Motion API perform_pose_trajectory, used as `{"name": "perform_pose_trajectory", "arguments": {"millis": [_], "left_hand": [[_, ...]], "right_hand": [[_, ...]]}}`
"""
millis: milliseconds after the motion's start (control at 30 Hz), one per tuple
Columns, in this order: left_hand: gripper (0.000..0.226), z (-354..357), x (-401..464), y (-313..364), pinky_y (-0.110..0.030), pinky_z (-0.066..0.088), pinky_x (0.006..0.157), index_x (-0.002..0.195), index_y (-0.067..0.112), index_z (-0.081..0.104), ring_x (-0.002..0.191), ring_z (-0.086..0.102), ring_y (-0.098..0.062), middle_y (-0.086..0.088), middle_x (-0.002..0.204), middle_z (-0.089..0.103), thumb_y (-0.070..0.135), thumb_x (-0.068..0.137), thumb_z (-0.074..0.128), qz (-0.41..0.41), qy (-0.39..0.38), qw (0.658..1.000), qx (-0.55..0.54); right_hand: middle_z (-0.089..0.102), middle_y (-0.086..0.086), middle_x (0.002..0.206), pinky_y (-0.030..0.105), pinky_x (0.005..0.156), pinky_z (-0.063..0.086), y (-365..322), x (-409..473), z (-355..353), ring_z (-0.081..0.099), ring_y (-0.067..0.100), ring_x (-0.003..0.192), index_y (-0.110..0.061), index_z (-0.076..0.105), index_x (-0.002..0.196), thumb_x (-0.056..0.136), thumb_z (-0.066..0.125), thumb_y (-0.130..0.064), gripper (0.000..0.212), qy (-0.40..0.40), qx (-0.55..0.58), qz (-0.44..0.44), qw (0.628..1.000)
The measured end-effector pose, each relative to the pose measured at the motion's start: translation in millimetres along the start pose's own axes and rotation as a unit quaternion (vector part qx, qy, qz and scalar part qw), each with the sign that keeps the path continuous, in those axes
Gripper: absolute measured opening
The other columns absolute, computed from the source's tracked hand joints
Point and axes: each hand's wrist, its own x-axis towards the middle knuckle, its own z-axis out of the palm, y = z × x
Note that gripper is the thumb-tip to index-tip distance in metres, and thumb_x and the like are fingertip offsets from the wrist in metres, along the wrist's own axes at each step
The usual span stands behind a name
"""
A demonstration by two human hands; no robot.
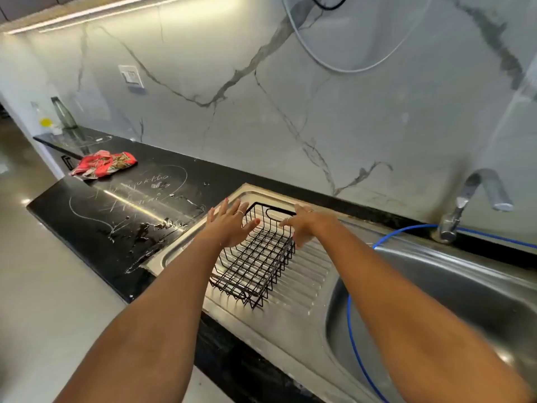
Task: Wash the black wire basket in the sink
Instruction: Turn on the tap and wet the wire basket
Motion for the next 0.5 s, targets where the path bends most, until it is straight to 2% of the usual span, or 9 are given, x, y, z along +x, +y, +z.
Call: {"name": "perform_pose_trajectory", "arguments": {"millis": [67, 133, 200, 233, 267, 333, 400, 500], "left_hand": [[0.069, 5, 6, -6, -0.052, -0.004, 0.119, 0.157, 0.023, 0.006, 0.150, -0.013, -0.024, 0.000, 0.165, -0.005, 0.057, 0.100, 0.025, 0.011, -0.003, 1.000, 0.004], [0.068, 14, 14, -12, -0.051, -0.003, 0.119, 0.157, 0.021, 0.008, 0.151, -0.011, -0.024, -0.001, 0.165, -0.002, 0.055, 0.101, 0.026, 0.027, -0.009, 1.000, -0.001], [0.067, 20, 21, -16, -0.049, -0.001, 0.119, 0.157, 0.019, 0.009, 0.151, -0.009, -0.023, -0.002, 0.165, 0.000, 0.053, 0.102, 0.027, 0.050, -0.008, 0.999, -0.010], [0.066, 22, 26, -21, -0.047, 0.000, 0.120, 0.157, 0.019, 0.010, 0.151, -0.007, -0.022, -0.002, 0.165, 0.001, 0.052, 0.102, 0.028, 0.063, -0.008, 0.998, -0.013], [0.066, 23, 30, -24, -0.046, 0.002, 0.121, 0.157, 0.018, 0.012, 0.151, -0.005, -0.021, -0.003, 0.165, 0.003, 0.051, 0.102, 0.028, 0.074, -0.004, 0.997, -0.014], [0.064, 24, 41, -33, -0.045, 0.004, 0.122, 0.156, 0.018, 0.016, 0.152, -0.001, -0.021, -0.003, 0.165, 0.008, 0.050, 0.102, 0.029, 0.095, 0.007, 0.995, -0.020], [0.062, 18, 49, -39, -0.045, 0.007, 0.122, 0.155, 0.018, 0.021, 0.152, 0.002, -0.021, -0.004, 0.164, 0.012, 0.049, 0.102, 0.029, 0.115, 0.023, 0.993, -0.014], [0.060, 1, 62, -48, -0.045, 0.006, 0.121, 0.155, 0.018, 0.023, 0.151, 0.004, -0.021, -0.002, 0.164, 0.012, 0.048, 0.103, 0.028, 0.138, 0.043, 0.989, 0.011]], "right_hand": [[0.008, 0.004, 0.159, 0.054, 0.116, 0.010, -6, 8, 9, 0.004, 0.026, 0.147, -0.045, 0.044, 0.135, 0.080, 0.071, -0.016, 0.067, -0.032, -0.036, -0.034, 0.998], [0.032, -0.001, 0.151, 0.055, 0.114, 0.010, -8, 22, 27, 0.019, 0.023, 0.143, -0.042, 0.060, 0.117, 0.077, 0.074, -0.021, 0.047, -0.033, -0.033, -0.051, 0.998], [0.057, -0.005, 0.127, 0.049, 0.109, 0.023, -7, 33, 37, 0.043, 0.021, 0.129, -0.037, 0.067, 0.102, 0.077, 0.074, -0.022, 0.030, -0.014, -0.004, -0.057, 0.998], [0.063, -0.006, 0.114, 0.043, 0.104, 0.032, -7, 37, 38, 0.052, 0.020, 0.119, -0.033, 0.069, 0.099, 0.078, 0.074, -0.020, 0.025, -0.017, 0.017, -0.061, 0.998], [0.065, -0.005, 0.106, 0.039, 0.098, 0.040, -8, 38, 37, 0.057, 0.019, 0.111, -0.029, 0.070, 0.098, 0.079, 0.072, -0.017, 0.022, -0.022, 0.026, -0.072, 0.997], [0.067, -0.001, 0.106, 0.036, 0.094, 0.046, -9, 40, 34, 0.060, 0.019, 0.105, -0.021, 0.072, 0.097, 0.080, 0.071, -0.011, 0.020, -0.040, 0.033, -0.096, 0.994], [0.069, -0.001, 0.105, 0.036, 0.093, 0.047, -9, 42, 30, 0.061, 0.017, 0.102, -0.018, 0.072, 0.096, 0.081, 0.070, -0.011, 0.017, -0.045, 0.036, -0.116, 0.992], [0.068, -0.006, 0.098, 0.038, 0.094, 0.045, -8, 39, 14, 0.059, 0.011, 0.095, -0.020, 0.071, 0.097, 0.084, 0.068, -0.017, 0.014, 0.004, 0.087, -0.129, 0.988]]}}
